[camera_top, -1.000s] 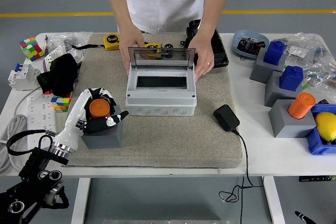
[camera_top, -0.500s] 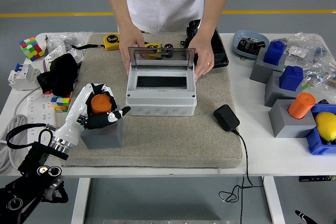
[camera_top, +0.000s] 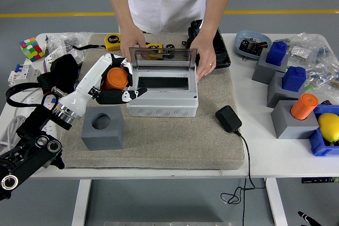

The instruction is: Fetch the battery,place it into the box,close the lid of the box

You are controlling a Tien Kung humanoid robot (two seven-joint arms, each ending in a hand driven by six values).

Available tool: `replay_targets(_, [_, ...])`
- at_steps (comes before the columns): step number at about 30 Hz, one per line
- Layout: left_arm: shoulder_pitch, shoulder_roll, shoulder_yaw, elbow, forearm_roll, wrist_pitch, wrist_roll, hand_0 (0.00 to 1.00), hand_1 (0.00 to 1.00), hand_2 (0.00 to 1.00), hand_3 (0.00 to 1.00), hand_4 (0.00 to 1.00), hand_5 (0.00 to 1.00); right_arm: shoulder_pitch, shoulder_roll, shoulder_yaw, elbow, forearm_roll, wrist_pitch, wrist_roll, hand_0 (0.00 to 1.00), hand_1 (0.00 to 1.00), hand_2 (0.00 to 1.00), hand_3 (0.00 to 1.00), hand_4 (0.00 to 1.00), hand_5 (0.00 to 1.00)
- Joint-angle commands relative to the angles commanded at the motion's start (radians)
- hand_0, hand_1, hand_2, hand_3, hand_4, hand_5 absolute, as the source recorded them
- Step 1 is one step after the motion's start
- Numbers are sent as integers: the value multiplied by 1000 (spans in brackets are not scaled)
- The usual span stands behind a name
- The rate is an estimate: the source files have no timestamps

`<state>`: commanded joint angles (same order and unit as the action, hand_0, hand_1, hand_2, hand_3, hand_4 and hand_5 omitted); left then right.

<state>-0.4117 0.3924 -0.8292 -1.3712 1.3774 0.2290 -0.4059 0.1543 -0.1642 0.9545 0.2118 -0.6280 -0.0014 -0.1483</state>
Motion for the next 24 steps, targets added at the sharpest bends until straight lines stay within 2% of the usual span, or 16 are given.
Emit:
replay_targets(5, [-93, -17, 73, 33, 99, 38, 63, 38, 33, 156, 245, 806, 2, -1, 0, -8, -1, 6, 0, -1, 653, 672, 690, 581, 952, 555])
replay_targets(11, [-183, -55, 160, 99, 143, 57, 84, 38, 33, 156, 245, 802, 2, -3, 5, -17, 0, 12, -1, 0, 653, 672, 690, 581, 952, 557])
replay_targets(12, [-191, -60, 168, 106, 143, 57, 84, 38, 34, 149, 240, 764, 2, -3, 5, -18, 0, 12, -2, 0, 653, 672, 690, 581, 952, 556])
replay_targets(17, [-217, -84, 205, 143, 132, 62, 82, 38, 34, 149, 240, 764, 2, -7, 5, -21, -1, 14, -2, 0, 653, 672, 690, 581, 952, 556])
replay_targets(18, [-222, -91, 212, 153, 132, 63, 82, 38, 33, 146, 238, 735, 2, -8, 5, -22, -1, 15, -1, 0, 653, 672, 690, 581, 951, 557])
replay_targets(24, [-242, -122, 232, 207, 129, 75, 76, 38, 32, 146, 238, 745, 2, -10, 7, -24, -2, 18, 0, 0, 651, 672, 690, 581, 951, 557])
